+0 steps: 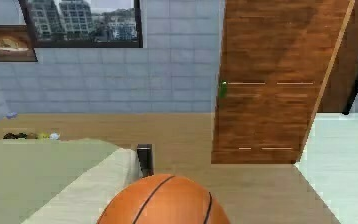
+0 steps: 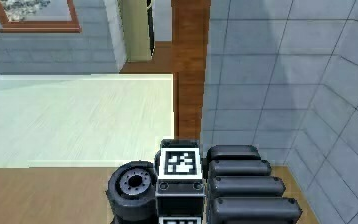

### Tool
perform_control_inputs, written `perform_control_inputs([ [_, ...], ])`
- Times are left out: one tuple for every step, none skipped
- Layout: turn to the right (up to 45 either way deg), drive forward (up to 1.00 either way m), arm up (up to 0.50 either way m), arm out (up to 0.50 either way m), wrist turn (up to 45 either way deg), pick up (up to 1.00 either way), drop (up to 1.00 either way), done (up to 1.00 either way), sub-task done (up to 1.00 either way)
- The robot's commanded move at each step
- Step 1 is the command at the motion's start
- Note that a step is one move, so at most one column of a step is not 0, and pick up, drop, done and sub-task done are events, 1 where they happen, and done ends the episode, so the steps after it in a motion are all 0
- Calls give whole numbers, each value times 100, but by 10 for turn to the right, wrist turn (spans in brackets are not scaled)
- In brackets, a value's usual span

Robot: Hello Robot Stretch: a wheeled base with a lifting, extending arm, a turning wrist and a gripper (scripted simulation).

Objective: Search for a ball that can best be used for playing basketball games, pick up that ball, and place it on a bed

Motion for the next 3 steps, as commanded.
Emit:
perform_control_inputs([
  [-450, 0, 0, 0, 0, 0, 0, 0, 0],
  [-450, 0, 0, 0, 0, 0, 0, 0, 0],
  [-450, 0, 0, 0, 0, 0, 0, 0, 0],
])
